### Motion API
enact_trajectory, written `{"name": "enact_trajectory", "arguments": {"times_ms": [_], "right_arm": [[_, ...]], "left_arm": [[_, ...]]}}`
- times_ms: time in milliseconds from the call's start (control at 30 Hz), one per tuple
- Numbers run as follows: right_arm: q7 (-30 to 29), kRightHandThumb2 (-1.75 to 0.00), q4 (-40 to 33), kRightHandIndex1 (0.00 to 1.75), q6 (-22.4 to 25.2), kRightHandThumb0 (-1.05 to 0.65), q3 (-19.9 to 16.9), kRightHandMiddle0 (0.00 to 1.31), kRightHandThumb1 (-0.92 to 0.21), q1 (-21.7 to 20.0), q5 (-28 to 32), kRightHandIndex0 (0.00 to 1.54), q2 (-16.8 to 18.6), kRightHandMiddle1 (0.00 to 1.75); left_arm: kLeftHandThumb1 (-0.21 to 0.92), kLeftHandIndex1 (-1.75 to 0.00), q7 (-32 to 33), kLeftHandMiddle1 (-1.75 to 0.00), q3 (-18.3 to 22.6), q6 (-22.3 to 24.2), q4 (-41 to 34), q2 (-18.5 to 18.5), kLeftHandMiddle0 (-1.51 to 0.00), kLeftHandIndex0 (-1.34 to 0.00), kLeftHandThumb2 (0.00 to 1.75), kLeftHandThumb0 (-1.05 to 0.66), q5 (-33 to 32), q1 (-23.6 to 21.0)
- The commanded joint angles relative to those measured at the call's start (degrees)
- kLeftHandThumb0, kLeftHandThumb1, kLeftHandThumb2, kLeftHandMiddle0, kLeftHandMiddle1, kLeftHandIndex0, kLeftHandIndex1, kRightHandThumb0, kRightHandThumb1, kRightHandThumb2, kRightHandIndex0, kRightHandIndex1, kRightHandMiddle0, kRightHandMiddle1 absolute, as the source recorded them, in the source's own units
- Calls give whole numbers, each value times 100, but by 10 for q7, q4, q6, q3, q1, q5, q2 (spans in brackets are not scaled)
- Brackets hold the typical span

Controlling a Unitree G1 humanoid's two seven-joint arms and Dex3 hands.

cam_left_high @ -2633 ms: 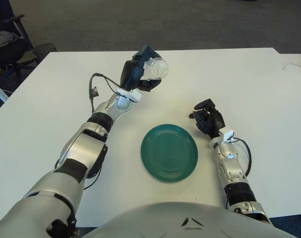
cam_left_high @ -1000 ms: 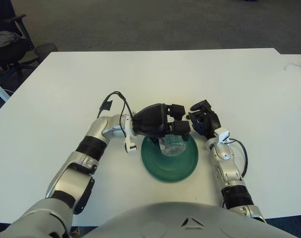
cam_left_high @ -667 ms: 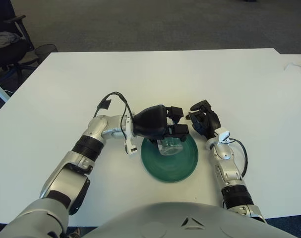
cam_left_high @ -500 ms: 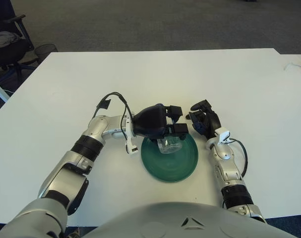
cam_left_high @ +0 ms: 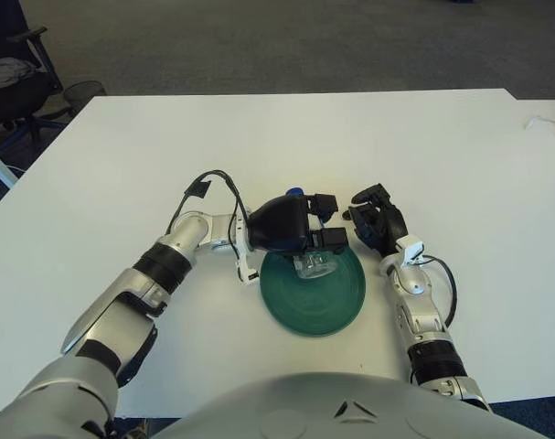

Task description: Put the bottle into the plate.

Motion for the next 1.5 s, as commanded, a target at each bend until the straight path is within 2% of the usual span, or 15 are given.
{"name": "enact_trajectory", "arguments": {"times_ms": [0, 233, 400, 700, 733, 833, 867, 933, 1000, 1067, 1167, 1233, 1300, 1367, 1467], "right_arm": [[-4, -40, 54, 133, 54, -1, 1, 18, -92, 43, -7, 41, -4, 175], [-6, -40, 48, 133, 60, -1, 3, 17, -92, 45, -9, 41, -3, 175], [-1, -39, 49, 133, 65, -1, 0, 17, -92, 43, -1, 42, -2, 175], [6, -39, 28, 132, 83, -1, 0, 17, -92, 48, 7, 42, -2, 175], [7, -39, 21, 133, 90, -1, 2, 17, -92, 49, 5, 42, -3, 175], [8, -39, 12, 133, 104, -1, 4, 17, -92, 50, 3, 42, -5, 175], [8, -39, 10, 133, 108, -1, 3, 18, -92, 51, 3, 41, -5, 175], [8, -39, 9, 133, 114, -1, 3, 18, -92, 50, 3, 41, -4, 175], [4, -39, 27, 133, 110, -1, 0, 19, -92, 44, 3, 41, -3, 175], [0, -43, 40, 149, 105, -1, -3, 21, -92, 39, 2, 30, -1, 167], [-3, -45, 47, 157, 101, -1, -4, 22, -92, 36, 2, 25, -1, 164], [-2, -45, 66, 159, 101, -1, -9, 22, -92, 23, 4, 24, -4, 163], [1, -45, 97, 160, 102, -1, -15, 22, -92, 2, 9, 23, -8, 163], [4, -45, 109, 161, 111, -1, -18, 22, -92, -8, 11, 23, -11, 163], [7, -43, 101, 144, 125, 0, -16, 20, -92, -7, 9, 32, -12, 171]], "left_arm": [[24, -175, 28, -175, -11, -30, 28, -3, -124, -67, 141, -50, -40, -10], [28, -175, 26, -175, -14, -100, 56, -13, -112, -64, 136, -49, -109, -14], [41, -175, 6, -175, -12, -128, 70, -20, -98, -54, 120, -45, -137, -15], [64, -175, -115, -175, -23, -164, 83, -10, -76, -37, 90, -39, -231, -27], [74, -175, -141, -174, -27, -161, 79, 1, -61, -31, 76, -38, -243, -25], [86, -175, -196, -134, -30, -150, 65, 18, -42, -22, 61, -36, -264, -15], [88, -153, -211, -116, -29, -145, 61, 21, -36, -14, 70, -44, -269, -12], [90, -131, -241, -96, -27, -136, 51, 26, -31, -7, 78, -53, -278, -5], [91, -115, -272, -81, -21, -117, 28, 35, -28, -4, 84, -59, -284, 9], [92, -91, -296, -53, -12, -97, 5, 43, -24, -1, 90, -67, -293, 26], [92, -69, -318, -28, 0, -77, -15, 45, -20, 0, 96, -77, -305, 42], [92, -63, -320, -21, 10, -72, -24, 42, -18, 0, 98, -81, -305, 50], [92, -44, -313, -12, 22, -71, -32, 39, -10, 0, 102, -88, -299, 56], [92, -35, -308, -8, 31, -71, -33, 35, -7, 0, 103, -92, -293, 52], [92, -21, -302, -4, 41, -76, -28, 32, -3, 0, 103, -98, -283, 41]]}}
